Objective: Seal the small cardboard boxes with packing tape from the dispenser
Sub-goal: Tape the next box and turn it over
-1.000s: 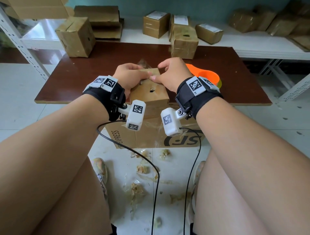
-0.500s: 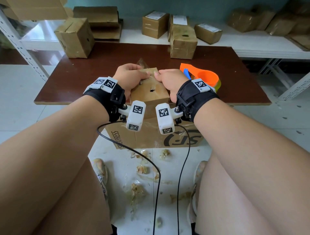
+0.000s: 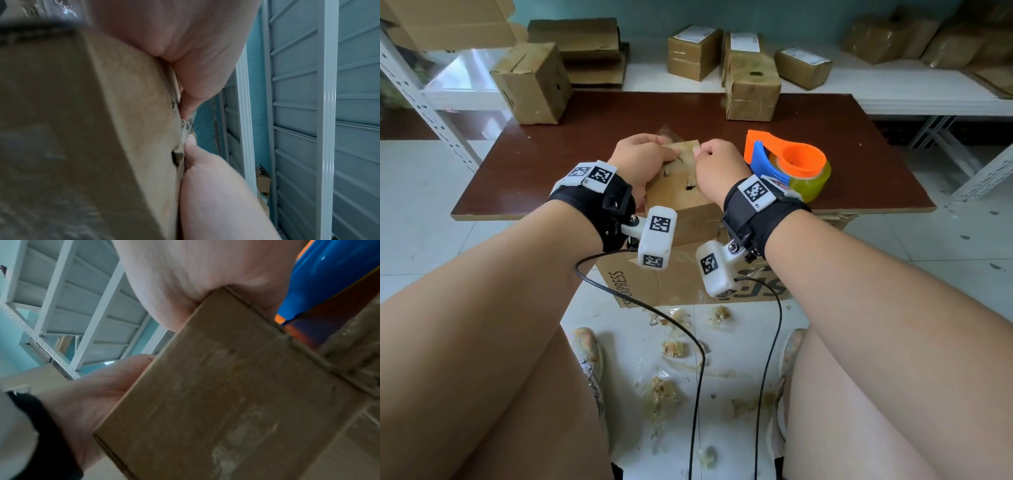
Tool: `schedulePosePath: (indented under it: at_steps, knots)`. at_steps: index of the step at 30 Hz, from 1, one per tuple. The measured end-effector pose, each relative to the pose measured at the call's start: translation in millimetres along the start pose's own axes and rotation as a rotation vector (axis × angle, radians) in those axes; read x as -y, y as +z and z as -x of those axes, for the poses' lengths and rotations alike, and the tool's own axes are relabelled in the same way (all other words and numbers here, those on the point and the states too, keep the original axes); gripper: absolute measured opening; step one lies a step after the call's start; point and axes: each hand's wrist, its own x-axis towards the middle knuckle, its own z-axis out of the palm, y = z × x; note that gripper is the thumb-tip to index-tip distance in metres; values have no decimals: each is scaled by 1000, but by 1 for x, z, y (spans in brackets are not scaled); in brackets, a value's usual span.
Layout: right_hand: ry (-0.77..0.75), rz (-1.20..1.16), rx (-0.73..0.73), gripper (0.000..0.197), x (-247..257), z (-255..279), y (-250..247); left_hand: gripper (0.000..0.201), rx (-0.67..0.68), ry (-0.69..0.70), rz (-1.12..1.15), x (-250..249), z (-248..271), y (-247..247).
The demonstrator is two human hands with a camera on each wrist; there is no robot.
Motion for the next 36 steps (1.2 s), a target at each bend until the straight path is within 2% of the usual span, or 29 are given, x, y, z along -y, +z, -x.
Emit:
schedulePosePath:
  at_steps: [6,10,13,15,17,19,21,36]
  knots:
    - [13,-20,-29,33,-2,0,2,19,-19,62,43,1,10,1]
    - [25,-43,-40,34,-1,2,2,43,-84,83,14,-9,16,1]
    - [30,-53,-40,30,0,2,3,60,-128,171,-110,-10,15,1]
    - [24,-38,-43,30,1,1,4,51,-149,295,-280,-6,17,2]
    - [12,-13,-41,32,0,-1,4,29,-197,428,-415,-4,16,4]
    - [10,-3,-35,32,0,-2,4,19,-225,512,-443,-6,19,5]
    - [10,12,-33,32,-1,-3,5,19,-220,556,-425,-9,20,6]
    - [-9,51,-15,29,-5,-8,7,19,-92,607,-338,-11,25,3]
